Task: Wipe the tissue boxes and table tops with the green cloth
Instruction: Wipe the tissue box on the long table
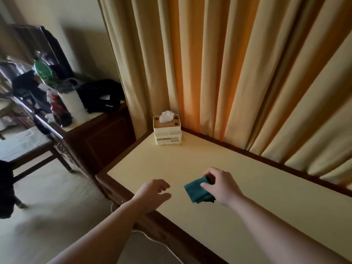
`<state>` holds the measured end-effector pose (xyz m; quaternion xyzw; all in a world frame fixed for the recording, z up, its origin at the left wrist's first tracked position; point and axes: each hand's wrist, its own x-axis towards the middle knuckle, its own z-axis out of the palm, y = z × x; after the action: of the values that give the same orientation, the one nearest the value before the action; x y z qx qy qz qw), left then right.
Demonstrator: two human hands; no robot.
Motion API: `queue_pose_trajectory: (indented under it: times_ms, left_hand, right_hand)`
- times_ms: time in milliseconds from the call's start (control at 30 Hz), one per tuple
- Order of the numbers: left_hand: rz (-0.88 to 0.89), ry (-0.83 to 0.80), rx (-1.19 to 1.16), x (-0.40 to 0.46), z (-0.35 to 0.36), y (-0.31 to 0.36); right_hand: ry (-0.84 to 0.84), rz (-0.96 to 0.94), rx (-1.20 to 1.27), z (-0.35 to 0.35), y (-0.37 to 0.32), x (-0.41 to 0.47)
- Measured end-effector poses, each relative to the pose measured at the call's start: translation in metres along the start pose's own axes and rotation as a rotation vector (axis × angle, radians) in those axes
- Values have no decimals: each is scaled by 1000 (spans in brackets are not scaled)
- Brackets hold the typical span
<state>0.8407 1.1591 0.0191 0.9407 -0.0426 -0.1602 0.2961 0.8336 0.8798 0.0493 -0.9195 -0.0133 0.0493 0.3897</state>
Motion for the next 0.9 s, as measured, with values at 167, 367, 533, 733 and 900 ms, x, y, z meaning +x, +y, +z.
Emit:
queue_pose_trajectory:
  times_ms: [167, 367, 533, 733, 900]
  left_hand:
    - [89, -41, 28, 24, -51, -53]
    - [147, -98, 51, 59, -85, -90]
    - [169, -153, 39, 93, -85, -99]
    - [165, -170, 34, 134, -82, -94]
    - [183, -171, 55, 171, -91, -78]
  right_hand:
    - [43, 83, 24, 57, -46, 30]
    - [-4, 239, 116, 107, -52, 62]
    - [-77, 391, -25, 129, -32, 75]
    - [-62, 385, -223, 123, -22, 100]
    - [-45, 332, -240, 112, -32, 142]
